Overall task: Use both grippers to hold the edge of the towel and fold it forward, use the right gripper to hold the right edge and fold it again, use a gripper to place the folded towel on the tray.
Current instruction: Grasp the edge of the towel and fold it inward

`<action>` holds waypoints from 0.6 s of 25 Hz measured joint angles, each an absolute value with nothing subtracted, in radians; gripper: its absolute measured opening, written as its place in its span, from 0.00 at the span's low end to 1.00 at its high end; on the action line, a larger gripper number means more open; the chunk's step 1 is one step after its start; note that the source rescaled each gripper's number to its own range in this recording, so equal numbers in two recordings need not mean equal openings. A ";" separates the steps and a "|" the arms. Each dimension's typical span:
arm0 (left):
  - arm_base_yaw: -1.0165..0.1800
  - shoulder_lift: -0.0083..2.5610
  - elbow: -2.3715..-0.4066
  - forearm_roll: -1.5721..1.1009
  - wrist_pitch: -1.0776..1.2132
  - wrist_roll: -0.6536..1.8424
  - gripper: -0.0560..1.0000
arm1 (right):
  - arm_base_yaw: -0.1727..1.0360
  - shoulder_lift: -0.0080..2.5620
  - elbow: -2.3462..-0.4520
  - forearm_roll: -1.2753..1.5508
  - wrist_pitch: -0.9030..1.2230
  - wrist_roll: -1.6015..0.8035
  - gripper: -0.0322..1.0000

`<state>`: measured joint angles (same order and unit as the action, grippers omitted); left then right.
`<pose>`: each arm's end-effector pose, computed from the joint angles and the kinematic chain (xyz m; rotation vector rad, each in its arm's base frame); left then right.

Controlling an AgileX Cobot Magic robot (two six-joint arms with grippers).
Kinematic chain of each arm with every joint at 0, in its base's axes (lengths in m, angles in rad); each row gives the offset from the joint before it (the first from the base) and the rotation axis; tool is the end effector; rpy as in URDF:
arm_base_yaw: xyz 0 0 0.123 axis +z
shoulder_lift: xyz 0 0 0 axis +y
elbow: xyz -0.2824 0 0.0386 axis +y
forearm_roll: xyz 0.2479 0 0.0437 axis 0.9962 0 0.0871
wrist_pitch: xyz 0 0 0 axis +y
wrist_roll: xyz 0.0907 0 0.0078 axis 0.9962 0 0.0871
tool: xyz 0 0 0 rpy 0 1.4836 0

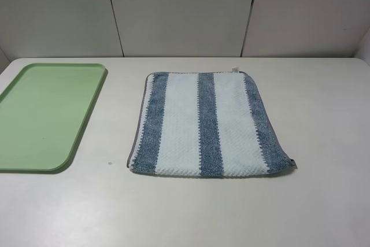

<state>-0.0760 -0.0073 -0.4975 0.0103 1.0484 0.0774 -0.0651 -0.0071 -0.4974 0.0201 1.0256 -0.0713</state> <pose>-0.0051 0.0012 0.2774 0.1549 2.0213 0.0132 -0.0041 0.0018 0.2793 -0.0068 2.0051 -0.0634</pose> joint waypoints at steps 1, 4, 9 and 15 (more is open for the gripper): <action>-0.076 -0.007 -0.497 0.010 1.048 0.077 1.00 | -0.065 -0.007 -0.497 0.020 1.026 -0.071 1.00; -0.076 -0.007 -0.497 0.010 1.048 0.077 1.00 | -0.065 -0.007 -0.497 0.020 1.026 -0.071 1.00; -0.076 -0.007 -0.497 0.010 1.048 0.077 1.00 | -0.065 -0.007 -0.497 0.020 1.026 -0.071 1.00; -0.076 -0.007 -0.497 0.010 1.048 0.077 1.00 | -0.065 -0.007 -0.497 0.020 1.026 -0.071 1.00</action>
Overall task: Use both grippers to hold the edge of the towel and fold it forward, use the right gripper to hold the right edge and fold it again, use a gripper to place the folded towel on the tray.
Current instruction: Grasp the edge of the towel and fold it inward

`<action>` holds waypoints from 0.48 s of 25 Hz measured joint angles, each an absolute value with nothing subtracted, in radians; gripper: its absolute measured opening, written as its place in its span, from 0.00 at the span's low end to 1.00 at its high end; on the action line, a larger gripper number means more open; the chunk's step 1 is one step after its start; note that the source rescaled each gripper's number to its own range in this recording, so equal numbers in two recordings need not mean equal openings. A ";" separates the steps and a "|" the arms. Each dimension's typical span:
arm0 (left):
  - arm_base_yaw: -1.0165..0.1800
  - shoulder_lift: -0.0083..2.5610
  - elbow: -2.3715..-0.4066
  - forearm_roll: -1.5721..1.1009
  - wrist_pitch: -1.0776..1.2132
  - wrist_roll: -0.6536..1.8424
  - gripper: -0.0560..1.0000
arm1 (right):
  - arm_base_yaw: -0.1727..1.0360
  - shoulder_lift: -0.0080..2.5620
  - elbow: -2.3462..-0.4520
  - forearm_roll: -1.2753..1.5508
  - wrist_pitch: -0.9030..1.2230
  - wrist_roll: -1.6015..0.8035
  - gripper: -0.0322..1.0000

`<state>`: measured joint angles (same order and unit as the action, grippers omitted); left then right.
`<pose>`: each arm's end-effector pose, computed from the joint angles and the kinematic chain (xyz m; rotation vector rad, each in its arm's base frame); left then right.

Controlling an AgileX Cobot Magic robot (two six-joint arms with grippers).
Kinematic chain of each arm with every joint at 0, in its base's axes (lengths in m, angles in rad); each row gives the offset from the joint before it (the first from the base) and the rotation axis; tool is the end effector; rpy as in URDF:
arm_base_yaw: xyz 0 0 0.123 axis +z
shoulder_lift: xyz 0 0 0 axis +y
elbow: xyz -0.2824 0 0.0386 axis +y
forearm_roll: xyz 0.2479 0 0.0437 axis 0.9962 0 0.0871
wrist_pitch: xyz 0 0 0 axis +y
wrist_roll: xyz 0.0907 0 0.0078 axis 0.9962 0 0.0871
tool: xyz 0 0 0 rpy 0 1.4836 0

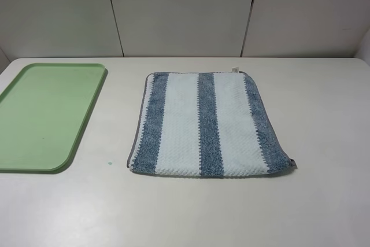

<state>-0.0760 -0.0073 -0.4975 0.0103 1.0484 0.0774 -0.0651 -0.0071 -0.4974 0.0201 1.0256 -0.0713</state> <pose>-0.0051 0.0012 0.2774 0.1549 2.0213 0.0132 -0.0041 0.0018 0.2793 -0.0068 2.0051 -0.0634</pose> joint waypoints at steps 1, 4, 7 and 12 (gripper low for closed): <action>-0.076 -0.007 -0.497 0.010 1.048 0.077 1.00 | -0.065 -0.007 -0.497 0.020 1.026 -0.071 1.00; -0.076 -0.007 -0.497 0.010 1.048 0.077 1.00 | -0.065 -0.007 -0.497 0.020 1.026 -0.071 1.00; -0.076 -0.007 -0.497 0.010 1.048 0.077 1.00 | -0.065 -0.007 -0.497 0.020 1.026 -0.071 1.00; -0.076 -0.007 -0.497 0.010 1.048 0.077 1.00 | -0.065 -0.007 -0.497 0.020 1.026 -0.071 1.00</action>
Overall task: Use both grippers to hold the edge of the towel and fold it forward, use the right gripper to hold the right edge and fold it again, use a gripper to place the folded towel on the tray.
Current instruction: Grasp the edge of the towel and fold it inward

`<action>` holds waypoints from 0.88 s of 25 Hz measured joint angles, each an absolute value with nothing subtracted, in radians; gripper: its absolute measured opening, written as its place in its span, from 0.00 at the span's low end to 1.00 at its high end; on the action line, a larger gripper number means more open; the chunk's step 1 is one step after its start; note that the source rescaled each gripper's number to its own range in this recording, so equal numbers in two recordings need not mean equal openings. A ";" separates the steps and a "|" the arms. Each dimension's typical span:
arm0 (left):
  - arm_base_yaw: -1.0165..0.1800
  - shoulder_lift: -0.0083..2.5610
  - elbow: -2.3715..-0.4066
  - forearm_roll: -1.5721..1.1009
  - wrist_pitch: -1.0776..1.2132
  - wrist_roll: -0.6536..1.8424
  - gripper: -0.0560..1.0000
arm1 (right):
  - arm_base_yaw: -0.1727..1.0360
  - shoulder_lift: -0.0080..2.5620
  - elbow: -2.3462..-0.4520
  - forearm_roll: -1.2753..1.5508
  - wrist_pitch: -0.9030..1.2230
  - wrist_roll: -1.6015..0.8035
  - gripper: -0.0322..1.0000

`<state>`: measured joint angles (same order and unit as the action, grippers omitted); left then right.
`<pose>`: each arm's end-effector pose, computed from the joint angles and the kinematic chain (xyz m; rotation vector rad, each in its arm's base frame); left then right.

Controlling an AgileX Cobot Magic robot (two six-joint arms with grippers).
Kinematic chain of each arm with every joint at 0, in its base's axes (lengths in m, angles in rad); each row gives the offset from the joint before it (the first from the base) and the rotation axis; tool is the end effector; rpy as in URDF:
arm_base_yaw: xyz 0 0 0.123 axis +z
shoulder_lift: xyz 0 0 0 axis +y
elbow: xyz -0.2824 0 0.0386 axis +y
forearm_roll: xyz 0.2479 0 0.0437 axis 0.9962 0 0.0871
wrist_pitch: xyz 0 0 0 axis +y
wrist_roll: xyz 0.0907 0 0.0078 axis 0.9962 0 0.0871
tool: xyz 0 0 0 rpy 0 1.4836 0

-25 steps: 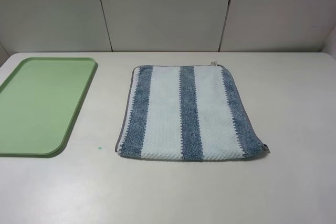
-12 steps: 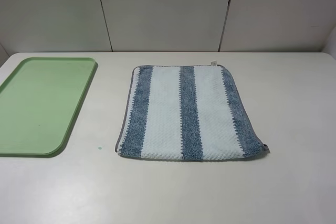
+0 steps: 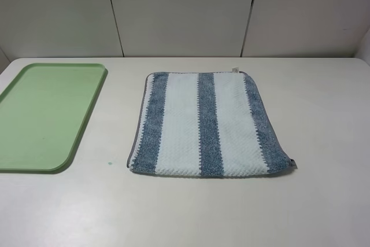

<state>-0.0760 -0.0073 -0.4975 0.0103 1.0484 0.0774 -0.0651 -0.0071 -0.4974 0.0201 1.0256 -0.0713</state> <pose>-0.0051 0.0012 0.2774 0.1549 2.0213 0.0132 -0.0041 0.0018 0.2793 -0.0068 2.0051 -0.0634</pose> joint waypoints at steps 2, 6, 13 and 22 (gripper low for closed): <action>-0.076 -0.007 -0.497 0.010 1.048 0.077 1.00 | -0.065 -0.007 -0.497 0.020 1.026 -0.071 1.00; -0.076 -0.007 -0.497 0.010 1.048 0.077 1.00 | -0.065 -0.007 -0.497 0.020 1.026 -0.071 1.00; -0.076 -0.007 -0.497 0.010 1.048 0.078 1.00 | -0.065 -0.007 -0.497 0.024 1.026 -0.071 1.00; -0.076 0.146 -0.563 0.010 1.064 0.114 1.00 | -0.065 0.164 -0.576 0.028 1.026 -0.072 1.00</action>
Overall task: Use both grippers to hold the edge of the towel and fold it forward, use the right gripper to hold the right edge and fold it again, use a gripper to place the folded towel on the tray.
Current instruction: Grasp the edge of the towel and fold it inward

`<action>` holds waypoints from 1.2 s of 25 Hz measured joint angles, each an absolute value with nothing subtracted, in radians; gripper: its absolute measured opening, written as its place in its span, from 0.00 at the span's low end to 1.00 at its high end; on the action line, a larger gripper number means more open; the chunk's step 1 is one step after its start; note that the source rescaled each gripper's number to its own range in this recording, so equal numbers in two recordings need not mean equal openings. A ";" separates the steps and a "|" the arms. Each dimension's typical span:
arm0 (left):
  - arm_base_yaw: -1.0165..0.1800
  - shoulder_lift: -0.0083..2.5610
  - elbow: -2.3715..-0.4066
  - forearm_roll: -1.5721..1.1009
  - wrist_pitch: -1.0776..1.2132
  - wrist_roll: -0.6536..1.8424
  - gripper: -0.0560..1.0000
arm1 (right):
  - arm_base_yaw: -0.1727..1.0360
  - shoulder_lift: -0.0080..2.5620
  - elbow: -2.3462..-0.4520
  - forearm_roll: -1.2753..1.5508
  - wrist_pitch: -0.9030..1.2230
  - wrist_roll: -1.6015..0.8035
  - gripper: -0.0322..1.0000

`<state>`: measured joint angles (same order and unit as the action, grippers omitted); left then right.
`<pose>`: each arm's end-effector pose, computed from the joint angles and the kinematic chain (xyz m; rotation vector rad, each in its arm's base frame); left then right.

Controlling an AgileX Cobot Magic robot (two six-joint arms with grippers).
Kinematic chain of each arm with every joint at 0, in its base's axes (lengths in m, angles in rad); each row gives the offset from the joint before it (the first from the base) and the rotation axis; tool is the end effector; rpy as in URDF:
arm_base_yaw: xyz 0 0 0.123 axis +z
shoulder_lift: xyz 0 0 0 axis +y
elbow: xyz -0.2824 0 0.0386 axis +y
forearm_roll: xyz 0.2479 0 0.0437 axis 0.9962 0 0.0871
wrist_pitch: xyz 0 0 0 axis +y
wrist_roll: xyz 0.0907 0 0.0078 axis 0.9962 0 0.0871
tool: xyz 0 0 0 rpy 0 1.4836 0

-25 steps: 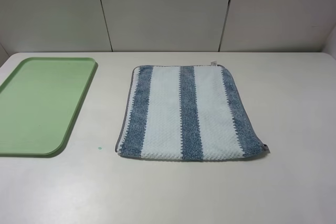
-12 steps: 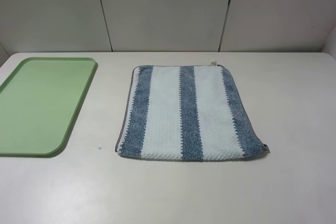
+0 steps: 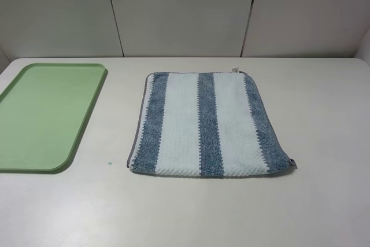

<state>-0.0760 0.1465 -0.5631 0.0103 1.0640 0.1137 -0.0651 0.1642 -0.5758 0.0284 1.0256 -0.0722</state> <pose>0.0123 -0.0001 0.2942 0.2019 2.1216 0.0348 0.0161 0.0012 0.3006 -0.0066 2.0976 -0.0485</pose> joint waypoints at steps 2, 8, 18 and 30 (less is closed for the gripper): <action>-0.076 0.221 -0.591 0.010 1.063 0.145 1.00 | -0.065 0.260 -0.616 0.029 1.025 -0.076 1.00; -0.076 0.493 -0.696 0.010 1.063 0.259 1.00 | -0.065 0.553 -0.728 0.029 0.994 -0.109 1.00; -0.338 0.836 -0.841 0.018 1.015 0.460 1.00 | 0.174 0.910 -0.820 -0.009 0.924 -0.309 1.00; -0.469 1.131 -0.846 -0.021 0.965 0.725 0.99 | 0.541 1.158 -0.824 -0.024 0.873 -0.563 1.00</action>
<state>-0.4686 1.1310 -0.8457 -0.0208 0.9645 0.7254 0.5408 1.1576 -0.8236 -0.0244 0.8727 -0.5632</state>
